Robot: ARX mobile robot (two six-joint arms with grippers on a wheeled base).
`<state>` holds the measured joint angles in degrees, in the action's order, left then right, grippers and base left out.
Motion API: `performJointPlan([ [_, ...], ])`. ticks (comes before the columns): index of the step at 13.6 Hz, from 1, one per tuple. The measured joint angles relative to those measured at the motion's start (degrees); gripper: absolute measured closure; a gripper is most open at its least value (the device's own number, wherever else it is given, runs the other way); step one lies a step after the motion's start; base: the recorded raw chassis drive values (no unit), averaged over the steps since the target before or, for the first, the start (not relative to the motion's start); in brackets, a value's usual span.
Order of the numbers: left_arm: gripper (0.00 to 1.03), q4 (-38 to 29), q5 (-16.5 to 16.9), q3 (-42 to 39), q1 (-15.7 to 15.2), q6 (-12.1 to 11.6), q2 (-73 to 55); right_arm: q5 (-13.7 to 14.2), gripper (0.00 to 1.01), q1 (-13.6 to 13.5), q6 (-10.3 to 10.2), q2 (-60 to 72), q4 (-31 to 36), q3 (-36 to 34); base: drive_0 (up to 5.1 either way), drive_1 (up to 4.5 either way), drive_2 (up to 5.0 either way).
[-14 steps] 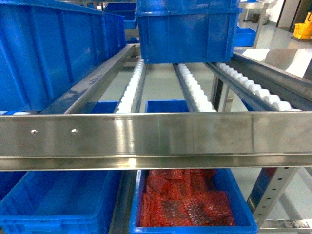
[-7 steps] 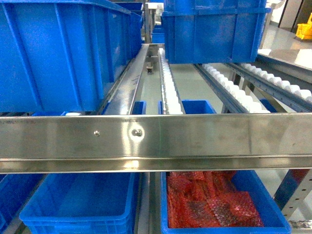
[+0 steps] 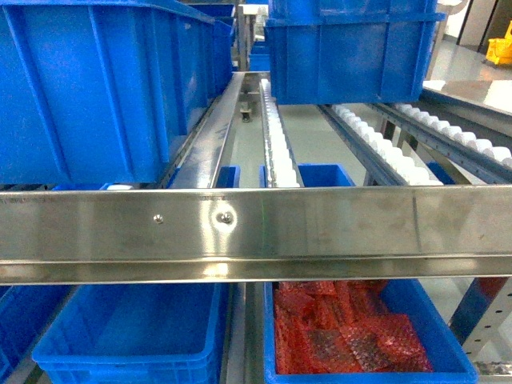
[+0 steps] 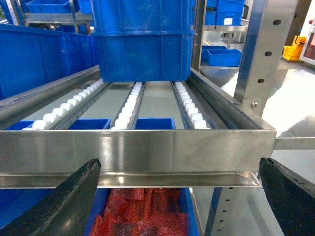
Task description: Pick blue part to blue bin on bottom shelf
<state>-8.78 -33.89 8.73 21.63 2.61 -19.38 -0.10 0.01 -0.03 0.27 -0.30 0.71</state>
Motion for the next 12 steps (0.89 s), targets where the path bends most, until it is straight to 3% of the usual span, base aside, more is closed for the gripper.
performJointPlan([
  [12, 0.59, 0.1, 0.0, 0.0, 0.0, 0.0, 0.0, 0.1, 0.03, 0.0, -0.1, 0.0, -0.1, 0.0, 0.0, 0.00, 0.0],
])
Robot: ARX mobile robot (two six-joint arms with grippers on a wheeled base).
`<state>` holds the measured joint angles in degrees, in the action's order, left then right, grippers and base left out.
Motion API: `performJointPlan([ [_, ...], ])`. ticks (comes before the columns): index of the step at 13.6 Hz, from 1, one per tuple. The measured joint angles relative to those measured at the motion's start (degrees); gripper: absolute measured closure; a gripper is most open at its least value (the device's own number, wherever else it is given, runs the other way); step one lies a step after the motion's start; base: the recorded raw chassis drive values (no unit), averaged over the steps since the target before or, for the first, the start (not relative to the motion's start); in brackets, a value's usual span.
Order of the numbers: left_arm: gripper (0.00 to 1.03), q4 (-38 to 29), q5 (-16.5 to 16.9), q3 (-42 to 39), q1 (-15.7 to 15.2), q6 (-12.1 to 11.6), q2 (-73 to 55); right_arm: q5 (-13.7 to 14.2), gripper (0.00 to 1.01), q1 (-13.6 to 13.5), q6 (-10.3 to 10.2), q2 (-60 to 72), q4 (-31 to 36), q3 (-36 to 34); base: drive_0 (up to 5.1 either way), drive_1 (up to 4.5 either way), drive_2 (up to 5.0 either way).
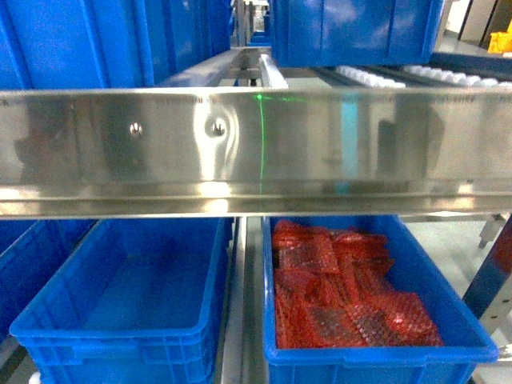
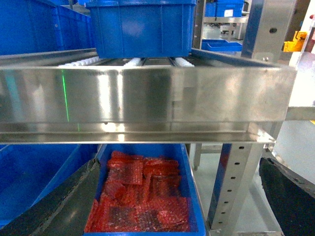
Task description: Pick blue part to blue bin on bottom shelf
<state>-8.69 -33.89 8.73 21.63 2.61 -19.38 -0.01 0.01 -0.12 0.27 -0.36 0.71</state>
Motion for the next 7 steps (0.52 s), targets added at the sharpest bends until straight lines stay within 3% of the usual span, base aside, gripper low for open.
performJointPlan([
  [7, 0.59, -0.1, 0.0, 0.0, 0.0, 0.0, 0.0, 0.0, 0.03, 0.0, 0.1, 0.0, 0.1, 0.0, 0.0, 0.00, 0.0],
])
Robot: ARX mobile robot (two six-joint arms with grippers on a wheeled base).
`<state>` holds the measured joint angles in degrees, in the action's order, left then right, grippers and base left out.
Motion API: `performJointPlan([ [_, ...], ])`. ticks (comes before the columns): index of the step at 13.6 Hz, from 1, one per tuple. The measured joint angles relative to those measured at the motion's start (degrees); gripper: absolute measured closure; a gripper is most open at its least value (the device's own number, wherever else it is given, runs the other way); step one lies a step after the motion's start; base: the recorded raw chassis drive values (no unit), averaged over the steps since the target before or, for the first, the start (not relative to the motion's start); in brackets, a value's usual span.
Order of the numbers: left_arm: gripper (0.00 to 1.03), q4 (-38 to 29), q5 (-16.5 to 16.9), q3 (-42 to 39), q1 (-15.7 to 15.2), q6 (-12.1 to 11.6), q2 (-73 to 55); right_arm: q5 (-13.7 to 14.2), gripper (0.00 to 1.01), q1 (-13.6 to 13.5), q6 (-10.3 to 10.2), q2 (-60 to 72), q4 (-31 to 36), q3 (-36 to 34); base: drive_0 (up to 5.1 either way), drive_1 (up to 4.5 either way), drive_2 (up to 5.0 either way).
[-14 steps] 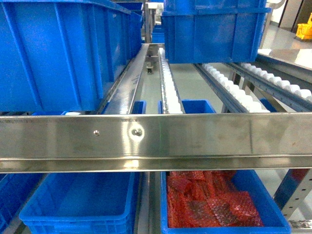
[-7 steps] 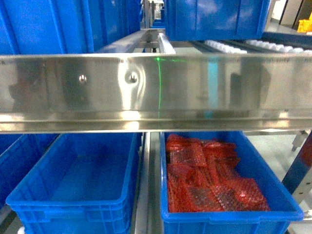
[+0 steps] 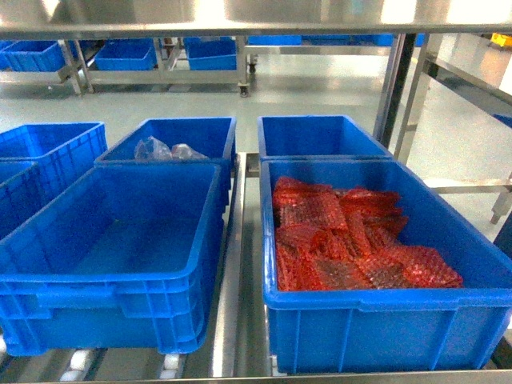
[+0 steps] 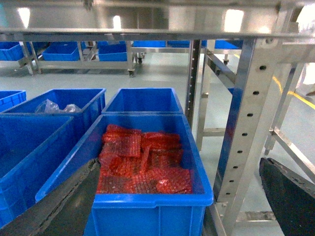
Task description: Pick blue part to blue bin on bottom shelf
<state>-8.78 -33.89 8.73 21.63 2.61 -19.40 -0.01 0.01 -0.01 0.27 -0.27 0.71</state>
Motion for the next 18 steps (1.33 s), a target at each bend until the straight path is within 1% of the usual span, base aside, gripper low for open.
performJointPlan([
  [18, 0.59, 0.1, 0.0, -0.1, 0.0, 0.0, 0.0, 0.0, 0.03, 0.0, 0.0, 0.0, -0.1, 0.0, 0.0, 0.00, 0.0],
])
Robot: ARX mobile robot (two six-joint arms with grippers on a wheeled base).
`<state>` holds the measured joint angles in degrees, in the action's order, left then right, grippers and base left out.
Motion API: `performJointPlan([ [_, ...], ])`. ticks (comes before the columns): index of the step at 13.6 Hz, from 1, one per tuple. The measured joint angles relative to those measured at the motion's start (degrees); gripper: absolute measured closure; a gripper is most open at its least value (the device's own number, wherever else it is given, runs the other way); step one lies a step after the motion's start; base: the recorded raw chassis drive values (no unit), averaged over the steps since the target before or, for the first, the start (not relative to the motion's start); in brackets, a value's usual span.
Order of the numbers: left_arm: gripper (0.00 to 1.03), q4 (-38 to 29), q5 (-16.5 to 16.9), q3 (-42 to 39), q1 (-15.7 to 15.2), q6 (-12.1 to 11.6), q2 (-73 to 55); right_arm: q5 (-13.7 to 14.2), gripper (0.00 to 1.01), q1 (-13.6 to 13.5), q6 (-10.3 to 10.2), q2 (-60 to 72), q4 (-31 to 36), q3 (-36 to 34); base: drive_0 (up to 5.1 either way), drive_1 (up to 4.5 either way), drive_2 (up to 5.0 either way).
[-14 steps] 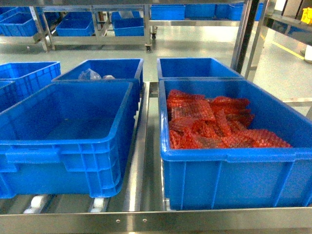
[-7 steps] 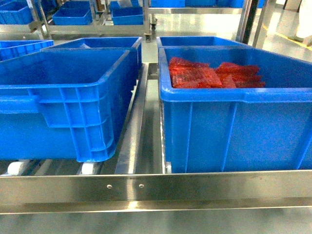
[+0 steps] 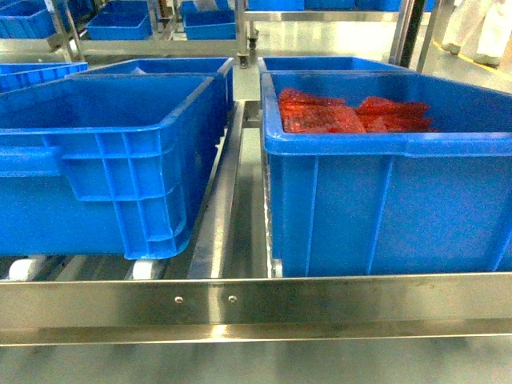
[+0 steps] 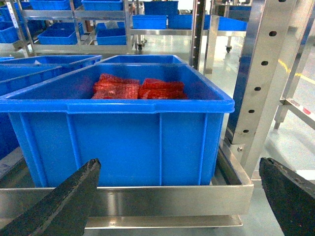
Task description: Pick blue part to blue bin on bottom shelf
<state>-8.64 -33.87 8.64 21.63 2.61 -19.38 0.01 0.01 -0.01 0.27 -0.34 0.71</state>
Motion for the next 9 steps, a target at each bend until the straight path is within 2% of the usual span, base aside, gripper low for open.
performJointPlan([
  [9, 0.59, 0.0, 0.0, 0.0, 0.0, 0.0, 0.0, 0.0, 0.03, 0.0, 0.0, 0.0, 0.0, 0.0, 0.0, 0.00, 0.0],
])
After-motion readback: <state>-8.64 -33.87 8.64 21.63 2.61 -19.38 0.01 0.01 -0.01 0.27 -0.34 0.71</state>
